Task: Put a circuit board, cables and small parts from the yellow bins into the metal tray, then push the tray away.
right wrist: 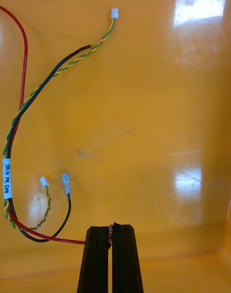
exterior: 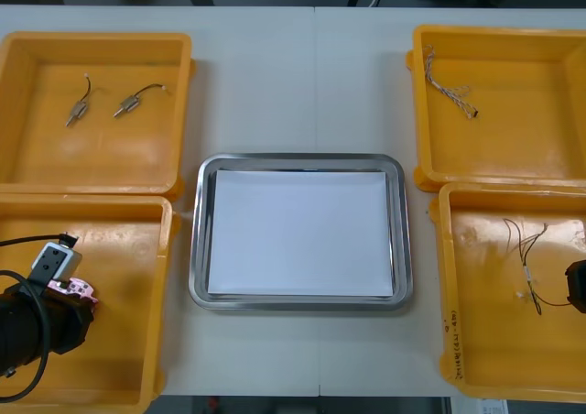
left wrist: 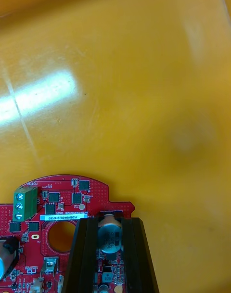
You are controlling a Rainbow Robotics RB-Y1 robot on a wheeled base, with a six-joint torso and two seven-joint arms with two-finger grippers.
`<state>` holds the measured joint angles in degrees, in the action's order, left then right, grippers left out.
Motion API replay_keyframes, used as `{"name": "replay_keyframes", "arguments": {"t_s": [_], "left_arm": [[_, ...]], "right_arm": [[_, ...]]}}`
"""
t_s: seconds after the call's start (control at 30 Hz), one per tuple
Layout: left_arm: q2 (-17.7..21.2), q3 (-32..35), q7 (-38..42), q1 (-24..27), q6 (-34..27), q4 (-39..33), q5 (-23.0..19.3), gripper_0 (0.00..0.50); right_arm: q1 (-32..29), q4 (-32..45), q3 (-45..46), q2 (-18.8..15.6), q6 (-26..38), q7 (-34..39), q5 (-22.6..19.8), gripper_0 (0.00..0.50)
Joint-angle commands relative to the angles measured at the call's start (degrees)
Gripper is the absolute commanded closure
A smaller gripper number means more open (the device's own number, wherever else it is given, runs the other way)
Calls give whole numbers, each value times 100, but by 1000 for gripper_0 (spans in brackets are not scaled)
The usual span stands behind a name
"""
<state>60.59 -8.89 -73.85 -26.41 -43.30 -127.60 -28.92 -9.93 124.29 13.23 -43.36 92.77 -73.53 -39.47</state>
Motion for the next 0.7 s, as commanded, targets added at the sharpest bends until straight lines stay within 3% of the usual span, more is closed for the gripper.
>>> {"name": "replay_keyframes", "arguments": {"t_s": [0.03, 0.17, 0.27, 0.3, 0.33, 0.47, 0.7], "left_arm": [[216, 1, -200, -136, 68, -19, -26, 500], [234, 1, -208, -145, 68, -10, -53, 494], [243, 1, -200, -136, 68, -10, -61, 285], [243, 1, -200, -136, 68, -10, -61, 285], [234, 1, -191, -145, 68, -10, -88, 147], [234, 1, -191, -136, 68, -10, -114, 0], [234, 186, -217, -83, -73, -54, -430, 0]], "right_arm": [[-387, 306, 180, -357, -189, -346, -79, 500], [-519, 315, 171, -410, -268, -399, -88, 500], [-633, 315, 171, -410, -452, -443, -61, 500], [-633, 315, 171, -410, -452, -443, -61, 500], [-739, 315, 171, -410, -619, -460, -52, 500], [-914, 315, 180, -410, -874, -487, -44, 500], [-906, 306, 171, -410, -892, -487, -8, 500]]}}
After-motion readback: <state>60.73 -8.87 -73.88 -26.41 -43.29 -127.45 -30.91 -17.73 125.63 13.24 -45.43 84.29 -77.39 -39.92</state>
